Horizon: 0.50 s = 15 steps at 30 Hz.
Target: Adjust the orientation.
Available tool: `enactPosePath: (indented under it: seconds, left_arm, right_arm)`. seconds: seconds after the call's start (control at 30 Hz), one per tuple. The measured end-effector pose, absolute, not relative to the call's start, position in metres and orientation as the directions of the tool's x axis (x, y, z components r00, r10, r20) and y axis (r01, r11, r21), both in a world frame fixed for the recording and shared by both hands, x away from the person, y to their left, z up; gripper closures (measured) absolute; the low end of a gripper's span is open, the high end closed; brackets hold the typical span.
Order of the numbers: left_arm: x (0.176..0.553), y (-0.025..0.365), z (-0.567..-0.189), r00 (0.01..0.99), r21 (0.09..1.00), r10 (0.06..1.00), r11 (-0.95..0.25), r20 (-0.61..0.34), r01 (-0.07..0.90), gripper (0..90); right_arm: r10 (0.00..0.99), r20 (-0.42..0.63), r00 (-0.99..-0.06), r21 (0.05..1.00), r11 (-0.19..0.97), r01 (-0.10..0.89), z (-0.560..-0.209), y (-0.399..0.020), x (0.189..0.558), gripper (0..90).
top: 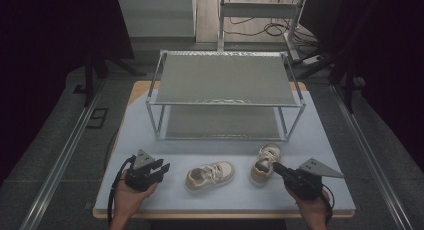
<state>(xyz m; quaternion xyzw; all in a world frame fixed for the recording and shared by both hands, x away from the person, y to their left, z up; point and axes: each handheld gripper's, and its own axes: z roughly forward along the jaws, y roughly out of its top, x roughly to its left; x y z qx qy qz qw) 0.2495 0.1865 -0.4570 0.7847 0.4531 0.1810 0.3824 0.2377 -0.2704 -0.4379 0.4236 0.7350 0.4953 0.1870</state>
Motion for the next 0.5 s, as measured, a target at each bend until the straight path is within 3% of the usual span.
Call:
enactPosePath:
  seconds: [0.2, 0.5]
  left_arm:
    - [0.251, 0.185, -0.462, 0.508, 0.749, 0.854, -0.265, -0.111, 0.608, 51.6]
    - [0.251, 0.184, -0.463, 0.521, 0.747, 0.844, -0.266, -0.125, 0.610, 46.3]
  right_arm:
    - [0.744, 0.113, -0.658, 0.870, 0.246, 0.428, -0.445, -0.230, 0.235, 89.3]
    - [0.663, 0.133, -0.736, 0.841, 0.318, 0.439, -0.458, -0.185, 0.233, 89.2]
